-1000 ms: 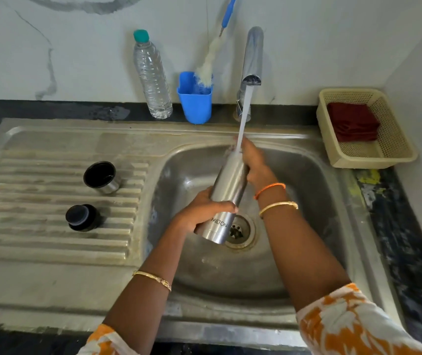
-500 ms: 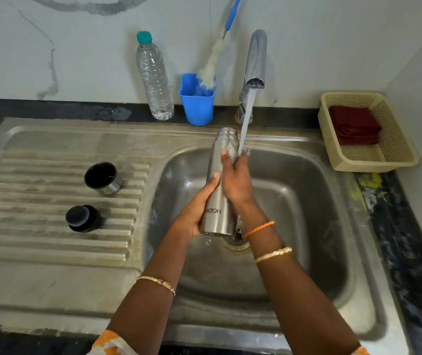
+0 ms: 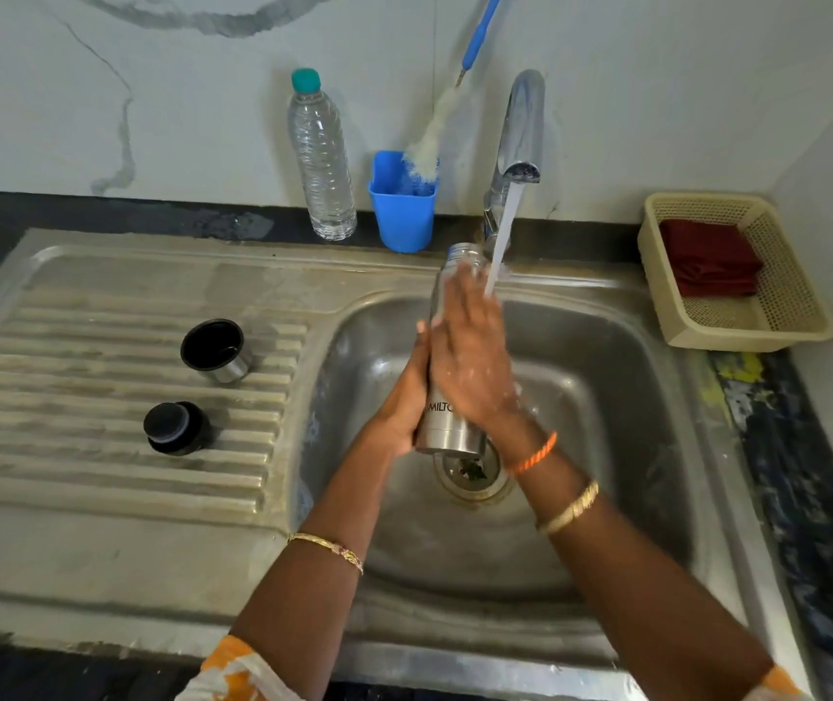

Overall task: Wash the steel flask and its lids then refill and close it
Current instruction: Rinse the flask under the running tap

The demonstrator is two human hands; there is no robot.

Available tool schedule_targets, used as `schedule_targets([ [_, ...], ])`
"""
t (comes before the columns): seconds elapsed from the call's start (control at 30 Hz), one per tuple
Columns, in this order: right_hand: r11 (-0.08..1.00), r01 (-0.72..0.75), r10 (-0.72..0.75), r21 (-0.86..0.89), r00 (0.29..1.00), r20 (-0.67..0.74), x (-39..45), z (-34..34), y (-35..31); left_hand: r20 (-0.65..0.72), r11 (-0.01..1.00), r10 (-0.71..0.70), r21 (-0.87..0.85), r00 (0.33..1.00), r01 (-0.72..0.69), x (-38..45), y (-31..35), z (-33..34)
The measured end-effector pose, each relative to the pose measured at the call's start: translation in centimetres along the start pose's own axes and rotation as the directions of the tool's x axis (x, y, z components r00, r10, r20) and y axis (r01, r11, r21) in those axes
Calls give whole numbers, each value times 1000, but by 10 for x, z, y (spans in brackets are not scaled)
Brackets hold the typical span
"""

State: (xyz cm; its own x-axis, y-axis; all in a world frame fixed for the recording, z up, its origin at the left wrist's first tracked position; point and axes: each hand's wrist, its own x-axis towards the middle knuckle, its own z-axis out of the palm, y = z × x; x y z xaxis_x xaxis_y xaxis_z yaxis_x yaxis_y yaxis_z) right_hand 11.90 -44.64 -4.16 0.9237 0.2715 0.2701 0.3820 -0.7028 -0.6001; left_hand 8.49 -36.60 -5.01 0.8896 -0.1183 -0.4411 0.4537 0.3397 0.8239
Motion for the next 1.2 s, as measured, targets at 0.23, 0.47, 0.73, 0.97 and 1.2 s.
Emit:
schedule_targets([
  [0.23, 973, 36, -23, -226, 998, 60, 20, -8, 16, -66, 984, 30, 177, 997, -18, 4, -9, 2],
  [0.47, 913, 127, -77, -389, 987, 142, 25, -12, 15, -129, 941, 102, 334, 986, -54, 4, -15, -1],
  [0.73, 914, 274, -214, -298, 952, 219, 41, -27, 23, -176, 899, 102, 438, 979, -15, -5, -19, -2],
  [0.97, 461, -484, 484, 744, 840, 246, 69, -37, 17, -43, 989, -25, 143, 999, 31, -15, -4, 2],
  [1.2, -1, -565, 426, 825, 746, 512, 13, -23, 20, 107, 993, -111, -33, 988, 115, -14, -3, -10],
])
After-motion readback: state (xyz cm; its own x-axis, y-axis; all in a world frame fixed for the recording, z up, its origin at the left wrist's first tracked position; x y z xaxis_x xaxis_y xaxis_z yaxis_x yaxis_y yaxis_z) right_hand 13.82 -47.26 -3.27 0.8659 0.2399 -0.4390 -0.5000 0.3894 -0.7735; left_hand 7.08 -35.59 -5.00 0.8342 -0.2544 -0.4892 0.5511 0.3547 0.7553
